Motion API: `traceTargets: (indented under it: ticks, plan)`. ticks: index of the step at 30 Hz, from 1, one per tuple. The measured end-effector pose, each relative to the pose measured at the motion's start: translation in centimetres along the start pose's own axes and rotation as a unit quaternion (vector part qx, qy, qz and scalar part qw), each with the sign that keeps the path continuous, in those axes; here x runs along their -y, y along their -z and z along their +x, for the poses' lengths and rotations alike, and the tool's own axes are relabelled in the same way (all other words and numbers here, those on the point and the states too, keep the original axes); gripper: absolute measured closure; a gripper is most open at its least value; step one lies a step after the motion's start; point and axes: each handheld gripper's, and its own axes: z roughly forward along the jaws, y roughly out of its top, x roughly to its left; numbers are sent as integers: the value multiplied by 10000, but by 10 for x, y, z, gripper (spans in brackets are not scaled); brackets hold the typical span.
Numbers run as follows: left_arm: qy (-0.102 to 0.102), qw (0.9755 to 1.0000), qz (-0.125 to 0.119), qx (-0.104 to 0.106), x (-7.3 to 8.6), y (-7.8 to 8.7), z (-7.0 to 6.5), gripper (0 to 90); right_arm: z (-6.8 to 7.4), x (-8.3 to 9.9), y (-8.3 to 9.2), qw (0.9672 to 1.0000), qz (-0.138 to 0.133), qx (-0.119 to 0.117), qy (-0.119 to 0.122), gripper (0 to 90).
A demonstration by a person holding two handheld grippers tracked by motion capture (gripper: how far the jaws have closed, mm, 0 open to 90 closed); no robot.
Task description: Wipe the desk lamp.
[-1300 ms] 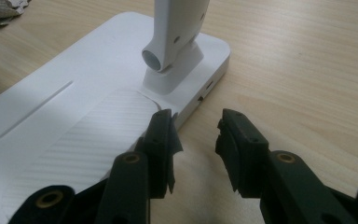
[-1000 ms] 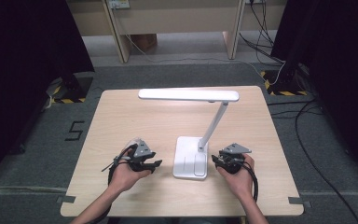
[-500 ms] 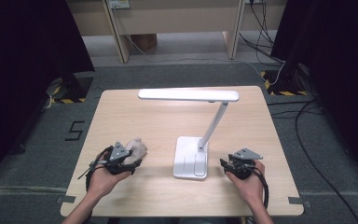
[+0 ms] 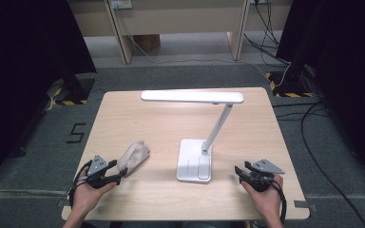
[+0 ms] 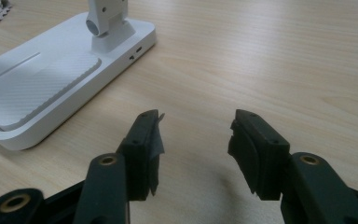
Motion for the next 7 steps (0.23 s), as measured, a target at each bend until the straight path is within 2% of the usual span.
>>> traceTargets:
  ticks: [2, 5, 7]
  plan:
    - [-134, 9999, -21, -72, 2, 1, 2, 393, 0, 3, 1, 10000, -65, 56, -37, 489]
    - [-87, 9997, -194, -97, 3, 3, 5, 378, 0, 4, 1, 9999, -69, 95, -20, 477]
    - [-85, 9995, -295, -74, 6, 3, 5, 368, 1, 4, 0, 9997, -151, 156, 73, 470]
